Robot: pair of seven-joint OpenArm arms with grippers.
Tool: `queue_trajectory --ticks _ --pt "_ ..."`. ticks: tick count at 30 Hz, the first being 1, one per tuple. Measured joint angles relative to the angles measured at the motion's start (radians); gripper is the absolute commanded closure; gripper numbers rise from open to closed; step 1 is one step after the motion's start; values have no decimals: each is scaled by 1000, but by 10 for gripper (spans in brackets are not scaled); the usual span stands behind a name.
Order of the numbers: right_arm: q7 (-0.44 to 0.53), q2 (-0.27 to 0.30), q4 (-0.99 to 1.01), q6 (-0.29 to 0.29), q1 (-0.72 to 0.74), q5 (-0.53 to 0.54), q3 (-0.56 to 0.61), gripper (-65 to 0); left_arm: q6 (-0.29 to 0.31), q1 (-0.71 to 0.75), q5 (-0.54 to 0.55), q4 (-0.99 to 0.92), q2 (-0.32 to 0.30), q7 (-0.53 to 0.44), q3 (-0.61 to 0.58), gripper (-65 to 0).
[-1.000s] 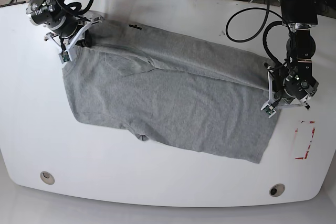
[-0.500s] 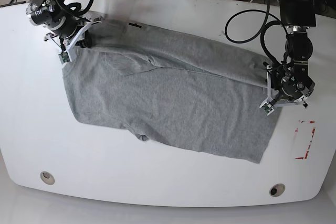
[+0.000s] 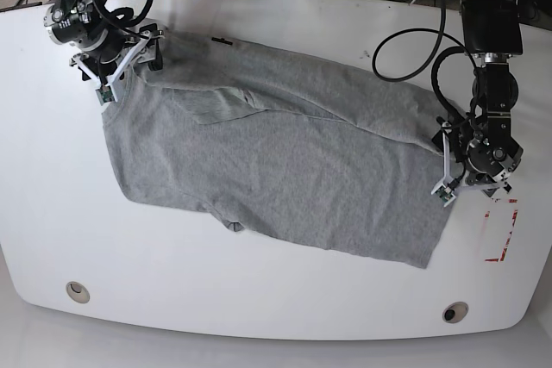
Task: Layout the t-shirt on the table in an organized manner, then fold the t-shirt properly
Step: 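Drag the left gripper's shirt edge toward the hem to straighten it, then release the shirt with the left gripper and regrasp the shirt corner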
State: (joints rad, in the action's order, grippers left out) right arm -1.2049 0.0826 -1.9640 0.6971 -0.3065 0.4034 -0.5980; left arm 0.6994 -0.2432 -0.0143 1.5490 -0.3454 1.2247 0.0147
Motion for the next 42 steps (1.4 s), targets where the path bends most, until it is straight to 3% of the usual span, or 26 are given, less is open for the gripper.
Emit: queue_trajectory --ticks 12,24,38,42 --pt "3 3 -19 0 -24 3 0 -457 1 -60 7 32 -39 -2 3 -429" --pt "3 3 -19 0 -24 0 0 -457 1 -61 3 34 -102 -89 4 -428" --pt "3 6 -24 0 -29 -4 0 -457 3 159 9 101 -96 -88 163 -428" --pt "6 11 -35 0 -46 -3 2 -465 2 201 78 112 -90 -154 209 -428"
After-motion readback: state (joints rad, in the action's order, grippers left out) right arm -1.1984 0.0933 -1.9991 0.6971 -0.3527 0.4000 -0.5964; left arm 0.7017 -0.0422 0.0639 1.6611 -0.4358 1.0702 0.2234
